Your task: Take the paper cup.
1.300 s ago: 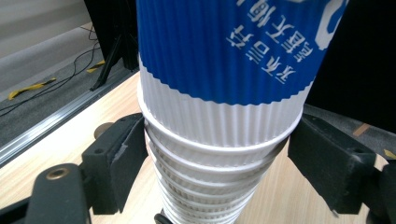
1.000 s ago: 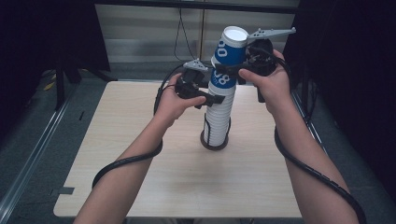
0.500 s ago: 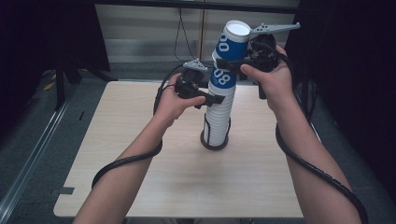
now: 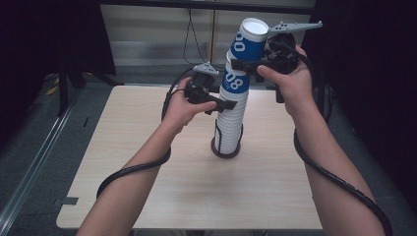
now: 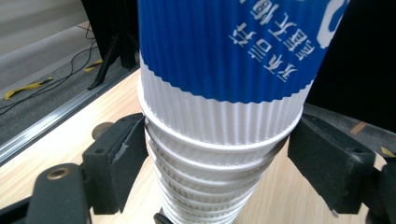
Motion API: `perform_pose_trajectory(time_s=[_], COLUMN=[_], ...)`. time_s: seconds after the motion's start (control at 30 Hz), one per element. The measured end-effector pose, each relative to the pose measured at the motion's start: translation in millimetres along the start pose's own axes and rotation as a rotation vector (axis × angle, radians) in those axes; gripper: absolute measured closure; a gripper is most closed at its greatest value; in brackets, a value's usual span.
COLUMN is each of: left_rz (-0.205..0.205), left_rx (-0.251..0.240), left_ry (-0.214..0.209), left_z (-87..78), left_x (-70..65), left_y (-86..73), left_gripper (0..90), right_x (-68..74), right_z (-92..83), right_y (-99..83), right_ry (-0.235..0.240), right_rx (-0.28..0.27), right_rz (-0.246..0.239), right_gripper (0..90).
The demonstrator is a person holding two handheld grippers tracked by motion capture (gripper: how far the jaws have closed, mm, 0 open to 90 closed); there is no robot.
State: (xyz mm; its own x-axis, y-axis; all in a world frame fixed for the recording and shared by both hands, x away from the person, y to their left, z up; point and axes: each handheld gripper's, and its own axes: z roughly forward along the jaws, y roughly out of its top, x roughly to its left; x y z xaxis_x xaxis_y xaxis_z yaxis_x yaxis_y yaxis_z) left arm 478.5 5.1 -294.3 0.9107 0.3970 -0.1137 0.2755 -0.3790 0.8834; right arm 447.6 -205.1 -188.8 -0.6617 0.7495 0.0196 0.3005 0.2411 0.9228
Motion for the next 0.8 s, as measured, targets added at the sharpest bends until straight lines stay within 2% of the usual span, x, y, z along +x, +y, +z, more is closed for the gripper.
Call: perform_pose_trajectory(time_s=[0.4, 0.8], left_rz=[-0.007, -0.004], left_rx=[-0.003, 0.005], left_ry=[0.000, 0.006], left_z=[-0.8, -1.4], left_x=[1.0, -0.7], left_y=[-1.0, -0.8], left_gripper=[19.8, 20.4], right_x=[-1.7, -8.1], right_z=[-9.0, -33.5], right_y=[-1.8, -10.1], right_ry=[-0.015, -0.028], right_rx=[0.005, -0.014], right_rz=[0.007, 0.008], right_gripper=[19.5, 19.4])
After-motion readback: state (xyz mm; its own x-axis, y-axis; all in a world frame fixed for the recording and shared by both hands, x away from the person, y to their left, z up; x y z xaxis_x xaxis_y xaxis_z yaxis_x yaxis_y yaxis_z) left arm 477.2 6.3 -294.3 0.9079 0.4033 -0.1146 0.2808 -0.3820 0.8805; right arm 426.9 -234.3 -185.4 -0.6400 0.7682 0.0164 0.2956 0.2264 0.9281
